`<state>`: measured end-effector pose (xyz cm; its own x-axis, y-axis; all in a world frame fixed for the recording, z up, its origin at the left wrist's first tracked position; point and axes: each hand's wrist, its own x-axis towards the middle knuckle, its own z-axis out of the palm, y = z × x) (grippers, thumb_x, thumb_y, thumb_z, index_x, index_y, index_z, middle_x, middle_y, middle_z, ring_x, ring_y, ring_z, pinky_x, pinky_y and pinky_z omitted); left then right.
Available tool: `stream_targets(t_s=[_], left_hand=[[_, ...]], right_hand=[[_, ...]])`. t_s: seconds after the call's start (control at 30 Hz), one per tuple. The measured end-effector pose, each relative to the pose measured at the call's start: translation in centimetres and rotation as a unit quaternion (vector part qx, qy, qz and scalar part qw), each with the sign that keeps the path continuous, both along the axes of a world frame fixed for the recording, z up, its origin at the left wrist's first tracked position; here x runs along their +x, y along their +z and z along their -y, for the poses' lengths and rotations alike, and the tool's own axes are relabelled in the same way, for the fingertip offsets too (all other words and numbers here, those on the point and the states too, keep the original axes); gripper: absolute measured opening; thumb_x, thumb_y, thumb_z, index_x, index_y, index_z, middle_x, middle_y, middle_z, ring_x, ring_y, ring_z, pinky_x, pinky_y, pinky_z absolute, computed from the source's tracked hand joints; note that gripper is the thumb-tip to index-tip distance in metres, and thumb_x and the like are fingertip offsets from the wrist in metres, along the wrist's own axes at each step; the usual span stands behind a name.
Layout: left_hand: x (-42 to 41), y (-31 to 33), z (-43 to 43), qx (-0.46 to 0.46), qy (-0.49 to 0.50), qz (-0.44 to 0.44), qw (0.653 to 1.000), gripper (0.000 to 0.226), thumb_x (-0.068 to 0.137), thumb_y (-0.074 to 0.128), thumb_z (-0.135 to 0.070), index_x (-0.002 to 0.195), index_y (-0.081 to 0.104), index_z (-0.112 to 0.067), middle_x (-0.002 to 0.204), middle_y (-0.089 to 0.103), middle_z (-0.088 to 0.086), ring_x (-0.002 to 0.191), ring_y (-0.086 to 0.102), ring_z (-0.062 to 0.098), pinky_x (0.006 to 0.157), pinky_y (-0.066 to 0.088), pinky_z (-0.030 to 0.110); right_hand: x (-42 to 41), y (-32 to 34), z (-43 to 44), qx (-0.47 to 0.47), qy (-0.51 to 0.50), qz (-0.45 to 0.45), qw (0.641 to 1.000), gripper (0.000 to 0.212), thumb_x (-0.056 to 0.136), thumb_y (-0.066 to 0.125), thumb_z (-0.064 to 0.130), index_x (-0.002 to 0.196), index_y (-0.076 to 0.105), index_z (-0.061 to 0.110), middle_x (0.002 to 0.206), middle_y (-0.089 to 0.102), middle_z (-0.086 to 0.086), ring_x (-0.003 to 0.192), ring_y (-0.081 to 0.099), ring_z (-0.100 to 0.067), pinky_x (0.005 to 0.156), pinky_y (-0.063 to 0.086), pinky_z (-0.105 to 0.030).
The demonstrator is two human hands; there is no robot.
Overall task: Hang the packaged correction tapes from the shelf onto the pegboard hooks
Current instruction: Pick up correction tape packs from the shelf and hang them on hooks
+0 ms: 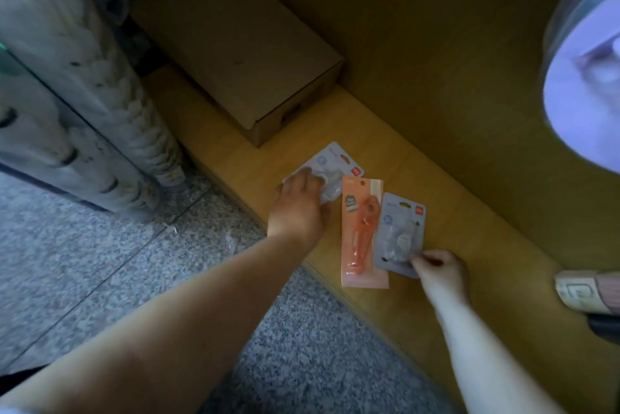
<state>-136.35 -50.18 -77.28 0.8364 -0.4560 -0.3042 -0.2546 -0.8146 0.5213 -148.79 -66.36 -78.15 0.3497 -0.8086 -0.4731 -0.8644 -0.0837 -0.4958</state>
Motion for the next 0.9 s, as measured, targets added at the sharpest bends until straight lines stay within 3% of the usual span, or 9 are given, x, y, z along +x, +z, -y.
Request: stream_targets(t_s=[0.07,0.17,0.23,0.37,0.57,0.7,0.77,0.83,0.9], left_hand=[[1.5,-0.1,0.5,-0.006,0.051,-0.05,0.997,0.059,0.092,0.045,-0.03,0.143,0.021,-0.014,0.155,0.015,0.008,0.142,0.016,0.025,0.114,0.015,0.034],[3.2,-0.4,1.3,0.013,0.081,-0.112,0.99,0.071,0.09,0.048,-0.037,0.145,0.012,-0.015,0.153,0.021,0.01,0.14,0.019,0.027,0.113,0.019,0.037],[3.4,-0.5,1.6,0.047,0.066,-0.107,0.991,0.071,0.089,0.05,-0.039,0.144,0.014,-0.014,0.15,0.025,0.012,0.138,0.023,0.029,0.11,0.022,0.038],[2.2,-0.9,1.9,0.068,0.069,-0.145,0.985,0.064,0.084,0.058,-0.039,0.134,0.03,-0.01,0.14,0.038,0.015,0.13,0.037,0.032,0.104,0.029,0.04],[1.1,-1.0,2.5,0.047,0.057,-0.228,0.971,0.048,0.08,0.057,-0.034,0.12,0.049,-0.009,0.129,0.051,0.014,0.118,0.048,0.033,0.097,0.039,0.037],[-0.1,-0.3,3.2,-0.023,0.115,-0.246,0.962,0.035,0.087,0.043,-0.031,0.108,0.057,-0.006,0.126,0.046,0.018,0.115,0.046,0.035,0.099,0.038,0.037],[-0.6,0.1,3.6,-0.094,0.156,-0.267,0.946,0.028,0.089,0.044,-0.032,0.101,0.055,-0.009,0.12,0.056,0.018,0.109,0.053,0.034,0.096,0.044,0.039],[-0.9,0.2,3.9,-0.131,0.163,-0.261,0.943,0.041,0.084,0.054,-0.039,0.11,0.051,-0.007,0.116,0.061,0.014,0.108,0.058,0.032,0.093,0.048,0.04],[-1.0,0.1,3.9,-0.131,0.156,-0.248,0.947,0.054,0.079,0.065,-0.032,0.121,0.042,-0.006,0.121,0.059,0.012,0.112,0.057,0.03,0.089,0.047,0.031]], right_hand=[[0.2,0.3,-0.2,0.04,-0.058,0.045,0.996,0.044,0.084,0.061,0.011,0.124,0.049,-0.003,0.129,0.052,-0.024,0.117,0.051,-0.036,0.083,0.039,-0.033],[0.9,0.8,-0.8,0.105,-0.097,0.076,0.987,0.057,0.086,0.061,0.016,0.134,0.036,-0.002,0.133,0.049,-0.021,0.115,0.052,-0.033,0.081,0.039,-0.029],[1.5,0.7,-1.4,0.129,-0.095,0.078,0.984,0.053,0.086,0.061,0.014,0.13,0.04,-0.006,0.129,0.052,-0.023,0.099,0.055,-0.03,0.07,0.043,-0.028],[2.1,0.2,-2.7,0.14,-0.09,0.073,0.983,0.045,0.084,0.064,0.013,0.12,0.05,-0.008,0.123,0.058,-0.024,0.102,0.057,-0.032,0.074,0.043,-0.032],[2.8,0.9,-3.1,0.211,-0.133,0.083,0.965,0.021,0.088,0.057,0.017,0.106,0.06,0.006,0.071,0.055,-0.005,0.057,0.045,-0.015,0.033,0.036,-0.013],[3.1,0.9,-3.5,0.219,-0.124,0.093,0.963,0.033,0.087,0.059,0.013,0.114,0.059,-0.005,0.109,0.064,-0.018,0.075,0.055,-0.021,0.052,0.038,-0.022],[3.2,1.0,-3.8,0.213,-0.11,0.093,0.966,0.033,0.086,0.06,0.013,0.112,0.06,-0.006,0.108,0.063,-0.018,0.075,0.055,-0.02,0.052,0.038,-0.02],[3.2,1.0,-3.9,0.211,-0.09,0.097,0.969,0.032,0.085,0.06,0.012,0.111,0.061,-0.007,0.103,0.062,-0.016,0.071,0.053,-0.017,0.052,0.036,-0.018],[3.2,1.1,-4.0,0.215,-0.083,0.099,0.968,0.031,0.086,0.06,0.011,0.112,0.06,-0.006,0.109,0.062,-0.017,0.084,0.051,-0.018,0.055,0.037,-0.02]])
